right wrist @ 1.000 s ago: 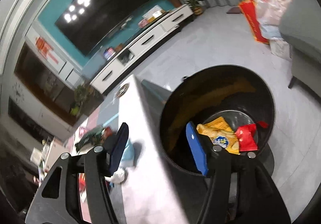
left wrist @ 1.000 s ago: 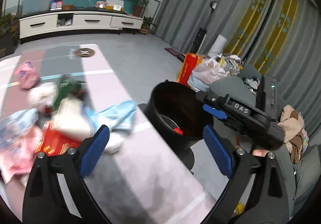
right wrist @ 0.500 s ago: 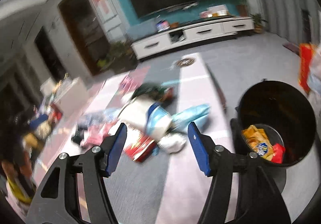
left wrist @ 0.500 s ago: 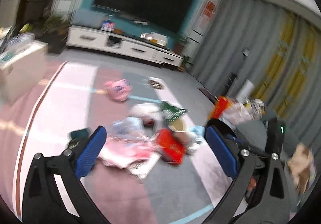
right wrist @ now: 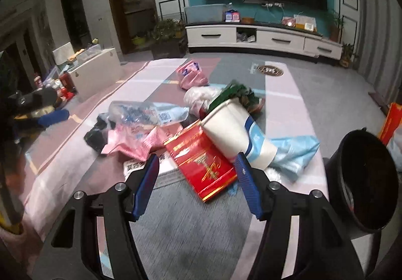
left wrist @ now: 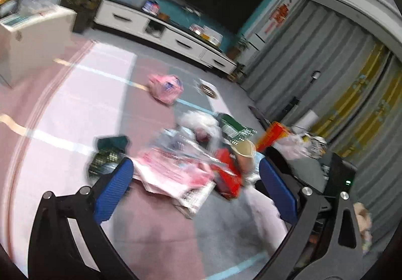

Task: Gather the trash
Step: 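Grasp the white paper cup with the right tool while the left tool grasps a clear plastic bag, then carry the cup and plastic bag over the bin and release both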

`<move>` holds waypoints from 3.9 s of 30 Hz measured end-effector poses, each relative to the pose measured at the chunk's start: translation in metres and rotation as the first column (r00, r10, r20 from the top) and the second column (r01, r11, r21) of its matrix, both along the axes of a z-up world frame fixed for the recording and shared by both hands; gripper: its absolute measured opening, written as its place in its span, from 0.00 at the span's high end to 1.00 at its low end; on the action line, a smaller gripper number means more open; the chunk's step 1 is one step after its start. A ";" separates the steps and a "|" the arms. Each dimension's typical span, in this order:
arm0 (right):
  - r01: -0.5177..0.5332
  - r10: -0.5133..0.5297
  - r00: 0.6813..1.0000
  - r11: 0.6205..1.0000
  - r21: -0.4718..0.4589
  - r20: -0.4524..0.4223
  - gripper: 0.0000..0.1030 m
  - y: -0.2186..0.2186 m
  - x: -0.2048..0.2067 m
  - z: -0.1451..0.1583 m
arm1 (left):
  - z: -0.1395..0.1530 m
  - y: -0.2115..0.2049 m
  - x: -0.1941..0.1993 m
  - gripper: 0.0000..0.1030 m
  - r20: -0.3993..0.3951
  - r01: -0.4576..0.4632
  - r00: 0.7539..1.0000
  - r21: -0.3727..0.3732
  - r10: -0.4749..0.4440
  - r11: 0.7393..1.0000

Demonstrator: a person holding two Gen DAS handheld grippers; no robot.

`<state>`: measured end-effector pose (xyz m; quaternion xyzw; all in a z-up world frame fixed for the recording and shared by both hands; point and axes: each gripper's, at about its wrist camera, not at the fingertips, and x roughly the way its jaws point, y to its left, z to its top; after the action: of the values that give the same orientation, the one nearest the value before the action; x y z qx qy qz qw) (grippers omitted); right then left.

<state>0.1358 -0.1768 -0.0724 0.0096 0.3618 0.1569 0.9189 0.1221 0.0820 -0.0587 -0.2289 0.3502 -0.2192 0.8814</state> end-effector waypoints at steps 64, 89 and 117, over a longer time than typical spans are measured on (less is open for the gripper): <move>-0.054 0.028 0.990 0.981 0.186 0.139 0.65 -0.038 -0.012 0.028 | 0.021 -0.015 -0.022 0.96 0.085 0.018 0.996 -0.108 -0.009 0.994; 0.194 -0.287 0.937 0.901 0.387 0.200 0.65 -0.171 -0.061 0.047 | 0.086 -0.182 -0.001 0.96 0.175 0.255 0.948 0.082 -0.266 0.963; 0.590 -0.635 0.770 0.674 0.445 -0.060 0.38 -0.281 -0.067 -0.011 | 0.008 -0.384 0.073 0.54 -0.014 0.400 0.913 0.219 -0.407 0.890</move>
<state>0.0684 -0.4581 -0.0837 0.3291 0.2463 -0.0827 0.9078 0.1948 -0.3025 -0.0511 -0.0501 0.3978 -0.3614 0.8418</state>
